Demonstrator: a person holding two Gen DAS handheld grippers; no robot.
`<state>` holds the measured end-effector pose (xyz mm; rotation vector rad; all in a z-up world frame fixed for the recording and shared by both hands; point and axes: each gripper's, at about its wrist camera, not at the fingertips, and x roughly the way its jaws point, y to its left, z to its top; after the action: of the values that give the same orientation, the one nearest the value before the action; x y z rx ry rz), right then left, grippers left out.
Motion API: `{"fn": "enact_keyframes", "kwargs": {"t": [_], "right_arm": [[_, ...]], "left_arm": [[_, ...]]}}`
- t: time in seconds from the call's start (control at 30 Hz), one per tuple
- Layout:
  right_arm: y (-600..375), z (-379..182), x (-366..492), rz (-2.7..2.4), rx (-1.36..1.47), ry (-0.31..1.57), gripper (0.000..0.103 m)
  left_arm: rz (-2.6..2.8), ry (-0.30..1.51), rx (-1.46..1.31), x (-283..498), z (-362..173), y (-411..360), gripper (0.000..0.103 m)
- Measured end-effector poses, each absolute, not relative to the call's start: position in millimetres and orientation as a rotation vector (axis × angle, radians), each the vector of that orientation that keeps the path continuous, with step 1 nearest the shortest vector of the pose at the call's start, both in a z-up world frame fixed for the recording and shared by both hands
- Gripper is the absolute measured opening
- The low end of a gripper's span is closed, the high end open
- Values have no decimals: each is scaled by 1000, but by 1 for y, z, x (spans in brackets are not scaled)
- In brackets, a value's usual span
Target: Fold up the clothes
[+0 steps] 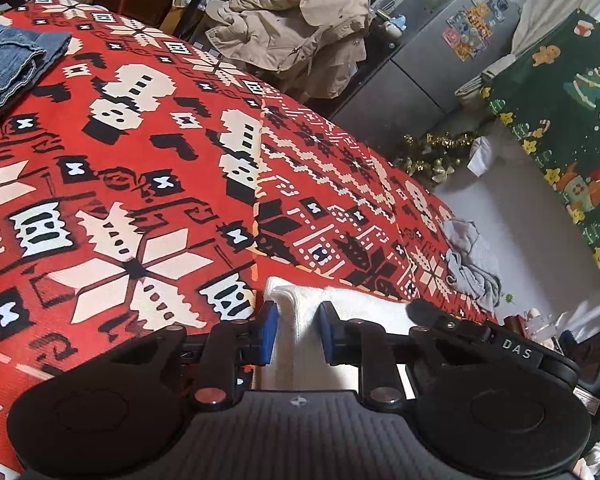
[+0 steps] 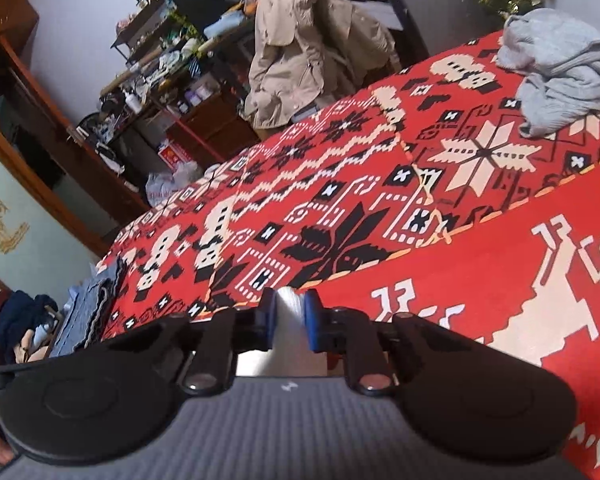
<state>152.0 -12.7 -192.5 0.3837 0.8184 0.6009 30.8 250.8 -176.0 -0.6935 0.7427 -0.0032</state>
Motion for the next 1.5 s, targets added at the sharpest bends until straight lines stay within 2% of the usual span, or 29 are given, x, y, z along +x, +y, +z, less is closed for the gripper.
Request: {"fn": "enact_keyframes", "kwargs": {"t": [0.07, 0.1, 0.2, 0.27, 0.3, 0.33, 0.4, 0.5, 0.63, 0.67, 0.73, 0.9, 1.07, 1.13, 1.17, 1.37, 1.5], "right_arm": [[-15, -189, 151, 598, 379, 801, 13], [-19, -185, 151, 590, 367, 788, 1], [-27, -175, 156, 605, 345, 780, 1], [-32, -170, 161, 648, 333, 788, 2], [-33, -168, 164, 671, 321, 790, 8], [-32, -165, 167, 695, 286, 795, 9], [-31, -160, 173, 728, 224, 799, 11], [-22, -160, 188, 778, 152, 838, 23], [-5, -162, 201, 834, 92, 880, 23], [-1, -162, 203, 847, 88, 896, 22], [7, -163, 208, 855, 53, 933, 0], [-1, -163, 211, 810, -35, 966, 1], [-21, -160, 241, 875, 77, 1125, 11], [-14, -158, 254, 876, 53, 1199, 26], [-8, -156, 260, 881, 31, 1238, 29], [35, -167, 302, 828, -51, 1480, 32], [75, -172, 303, 841, -260, 1542, 33]], "left_arm": [[-7, 748, -699, 31, -175, 253, 22], [-9, 752, -704, 32, -175, 255, 23], [-15, 762, -719, 35, -175, 259, 28], [-28, 754, -731, 35, -176, 261, 28], [-36, 749, -732, 36, -175, 262, 28], [-43, 743, -731, 37, -175, 263, 27], [-48, 740, -715, 40, -173, 263, 19], [-43, 734, -674, 43, -169, 257, 17], [-36, 731, -622, 44, -166, 251, 16], [-35, 730, -616, 43, -166, 250, 16], [-34, 729, -609, 43, -166, 252, 16], [-38, 733, -613, 41, -167, 255, 16], [-42, 742, -600, 42, -164, 255, 17], [-40, 747, -587, 42, -163, 254, 19], [-37, 749, -582, 42, -163, 254, 20], [-24, 752, -558, 42, -163, 250, 21], [-19, 757, -554, 43, -163, 249, 21]]}}
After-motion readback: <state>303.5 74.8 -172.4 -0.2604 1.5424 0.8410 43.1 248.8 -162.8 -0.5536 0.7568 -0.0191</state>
